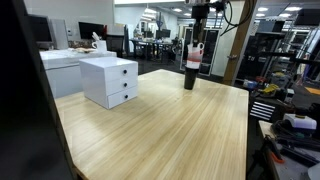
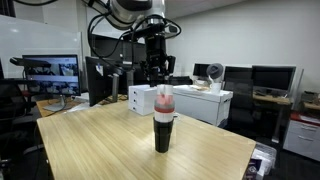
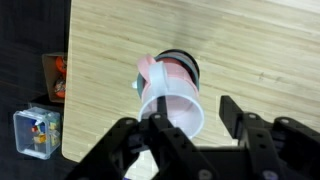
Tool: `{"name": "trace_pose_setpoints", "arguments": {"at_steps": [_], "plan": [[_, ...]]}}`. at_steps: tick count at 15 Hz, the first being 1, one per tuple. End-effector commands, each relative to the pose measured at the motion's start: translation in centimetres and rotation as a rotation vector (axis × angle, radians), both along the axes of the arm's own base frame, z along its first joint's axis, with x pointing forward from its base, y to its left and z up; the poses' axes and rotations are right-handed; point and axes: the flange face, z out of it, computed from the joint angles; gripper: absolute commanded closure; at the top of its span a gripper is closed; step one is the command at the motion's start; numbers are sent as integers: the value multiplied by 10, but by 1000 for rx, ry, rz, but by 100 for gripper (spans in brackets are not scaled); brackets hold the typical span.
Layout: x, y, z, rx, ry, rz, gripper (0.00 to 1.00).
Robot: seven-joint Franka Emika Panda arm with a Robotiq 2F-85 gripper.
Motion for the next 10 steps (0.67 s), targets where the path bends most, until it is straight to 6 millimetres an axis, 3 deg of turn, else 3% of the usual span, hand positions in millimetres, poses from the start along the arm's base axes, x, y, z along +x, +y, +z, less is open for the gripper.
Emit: {"name": "trace_pose_setpoints", "arguments": {"at_steps": [1, 3, 5, 8, 10], "plan": [[-10, 0, 10, 0, -23, -21, 10], [-15, -5, 23, 19, -55, -57, 0], [-26, -11, 41, 57, -95, -105, 0], [-58, -26, 76, 126, -207, -205, 0], [-70, -33, 84, 140, -269, -288, 0]]}}
